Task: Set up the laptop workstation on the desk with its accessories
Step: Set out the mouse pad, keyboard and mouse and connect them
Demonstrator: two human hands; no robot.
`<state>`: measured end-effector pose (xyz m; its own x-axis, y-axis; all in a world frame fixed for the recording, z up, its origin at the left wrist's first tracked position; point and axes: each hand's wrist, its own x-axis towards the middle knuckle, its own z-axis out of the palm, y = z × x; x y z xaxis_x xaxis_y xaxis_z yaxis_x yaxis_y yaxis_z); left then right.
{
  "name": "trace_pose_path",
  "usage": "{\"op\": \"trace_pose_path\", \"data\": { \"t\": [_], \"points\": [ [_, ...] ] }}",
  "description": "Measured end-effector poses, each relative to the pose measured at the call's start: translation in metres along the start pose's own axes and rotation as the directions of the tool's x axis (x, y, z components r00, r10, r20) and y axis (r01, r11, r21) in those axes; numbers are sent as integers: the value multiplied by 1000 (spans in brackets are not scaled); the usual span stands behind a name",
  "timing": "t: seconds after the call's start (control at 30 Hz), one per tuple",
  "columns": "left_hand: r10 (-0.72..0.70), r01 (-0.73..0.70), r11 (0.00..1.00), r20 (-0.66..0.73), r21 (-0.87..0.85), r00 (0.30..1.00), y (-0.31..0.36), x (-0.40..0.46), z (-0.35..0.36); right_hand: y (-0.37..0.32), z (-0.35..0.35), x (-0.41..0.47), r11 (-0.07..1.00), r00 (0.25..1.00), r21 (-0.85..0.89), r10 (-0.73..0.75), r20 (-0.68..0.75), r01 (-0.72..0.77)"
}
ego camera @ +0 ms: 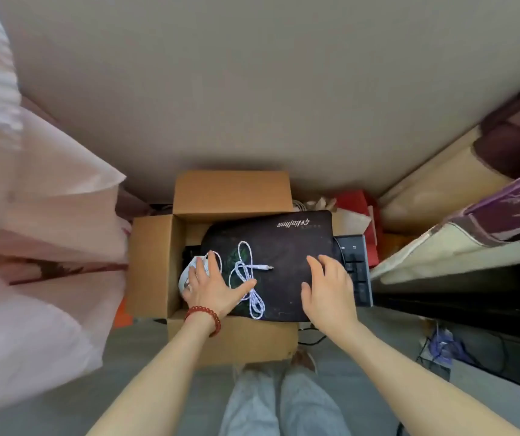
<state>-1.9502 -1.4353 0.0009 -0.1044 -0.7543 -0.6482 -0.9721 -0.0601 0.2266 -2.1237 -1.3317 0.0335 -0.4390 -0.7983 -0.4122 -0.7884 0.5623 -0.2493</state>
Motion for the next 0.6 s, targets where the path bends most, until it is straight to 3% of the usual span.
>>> {"op": "trace_pose_path", "data": {
  "t": [0.27, 0.4, 0.6],
  "points": [
    [-58, 41, 996, 244, 73, 968, 2, 86, 28, -3, 55, 36, 988, 991, -150, -43, -129, 23],
    [53, -104, 959, 194, 263, 980, -22, 84, 21, -1, 52, 32, 986, 991, -164, -50, -120, 30],
    [224, -209, 939, -26, 273, 974, -24, 76, 34, 3, 43, 31, 996, 993, -83, -18, -115, 8]
  ]
}}
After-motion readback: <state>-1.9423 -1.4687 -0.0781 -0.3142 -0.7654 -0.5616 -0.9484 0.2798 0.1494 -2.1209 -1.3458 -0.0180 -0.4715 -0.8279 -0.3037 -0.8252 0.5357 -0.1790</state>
